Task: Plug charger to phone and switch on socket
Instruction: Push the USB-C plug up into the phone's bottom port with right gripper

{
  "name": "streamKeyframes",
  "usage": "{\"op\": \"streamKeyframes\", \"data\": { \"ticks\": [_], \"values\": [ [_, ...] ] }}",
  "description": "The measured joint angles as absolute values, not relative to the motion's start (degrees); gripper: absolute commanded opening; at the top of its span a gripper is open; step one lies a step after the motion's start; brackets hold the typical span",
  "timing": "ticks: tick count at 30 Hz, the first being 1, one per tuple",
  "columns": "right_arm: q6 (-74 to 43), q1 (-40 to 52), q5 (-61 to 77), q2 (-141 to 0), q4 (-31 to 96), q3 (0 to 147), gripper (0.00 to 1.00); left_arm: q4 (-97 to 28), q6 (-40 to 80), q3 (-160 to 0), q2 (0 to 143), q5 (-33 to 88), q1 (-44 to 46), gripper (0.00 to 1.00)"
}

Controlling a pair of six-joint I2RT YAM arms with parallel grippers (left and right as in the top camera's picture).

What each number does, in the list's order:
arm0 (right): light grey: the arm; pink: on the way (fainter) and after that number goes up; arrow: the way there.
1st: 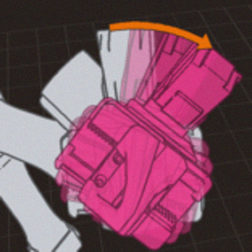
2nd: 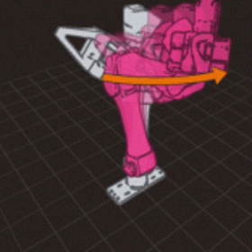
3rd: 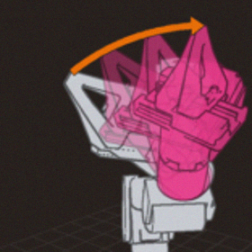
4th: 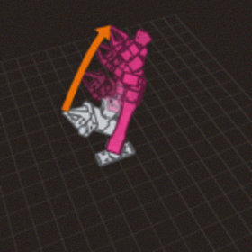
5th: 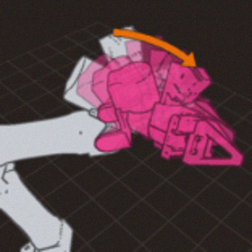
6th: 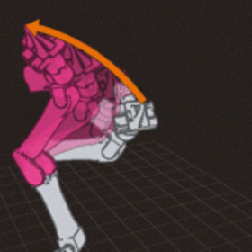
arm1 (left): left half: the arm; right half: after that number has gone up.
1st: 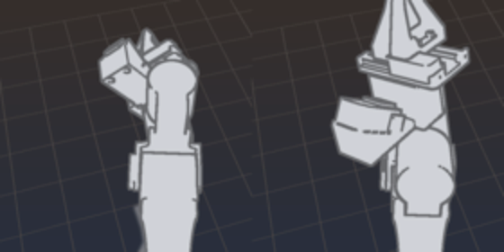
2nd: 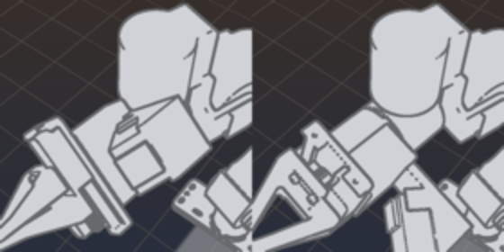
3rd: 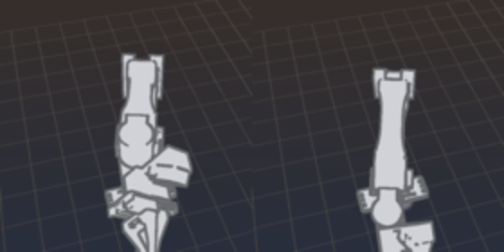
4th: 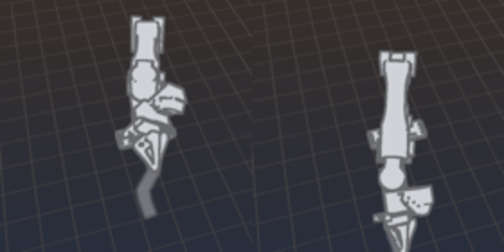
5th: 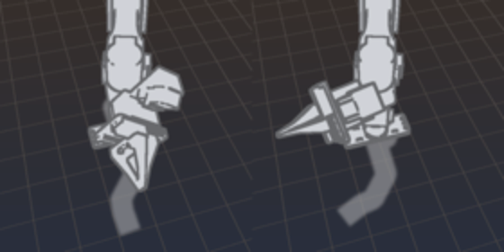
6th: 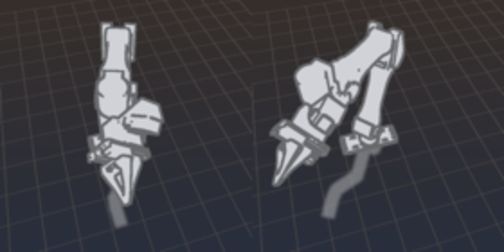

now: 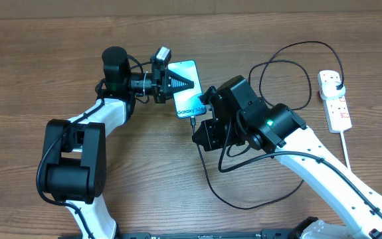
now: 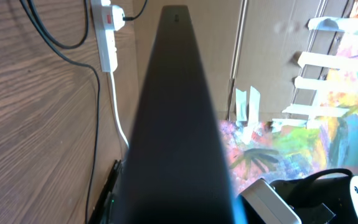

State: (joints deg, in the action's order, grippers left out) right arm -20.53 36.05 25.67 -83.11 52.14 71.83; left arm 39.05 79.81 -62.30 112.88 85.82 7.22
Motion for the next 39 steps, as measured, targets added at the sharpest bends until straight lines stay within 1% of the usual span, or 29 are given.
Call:
{"op": "streamKeyframes", "data": {
  "ticks": [10, 15, 25, 32, 35, 37, 39],
  "values": [
    [-20.2, 36.0, 25.4, -83.1, 52.5, 71.8, 0.04, 39.0, 80.2, -62.3, 112.9, 85.5, 7.9, 0.04],
    [-19.8, 36.4, 22.0, -83.1, 52.6, 71.8, 0.04, 39.0, 78.8, -62.3, 112.9, 85.5, 7.9, 0.04],
    [-19.5, 36.6, 18.2, -83.1, 48.1, 71.5, 0.05, 39.1, 77.8, -62.8, 112.9, 85.4, 7.9, 0.04],
    [-19.4, 36.5, 16.8, -83.1, 46.1, 71.5, 0.2, 39.0, 77.6, -63.0, 112.9, 86.3, 7.9, 0.04],
    [-19.5, 36.5, 16.2, -83.1, 46.4, 71.5, 0.23, 39.0, 77.6, -63.0, 112.9, 86.7, 8.2, 0.04],
    [-19.5, 36.5, 16.1, -83.1, 46.6, 71.5, 0.24, 39.0, 77.6, -63.0, 112.9, 86.6, 8.3, 0.04],
    [-19.5, 36.5, 16.1, -83.1, 47.2, 71.5, 0.33, 39.0, 77.4, -63.0, 112.9, 86.6, 8.3, 0.04]
  ]
}}
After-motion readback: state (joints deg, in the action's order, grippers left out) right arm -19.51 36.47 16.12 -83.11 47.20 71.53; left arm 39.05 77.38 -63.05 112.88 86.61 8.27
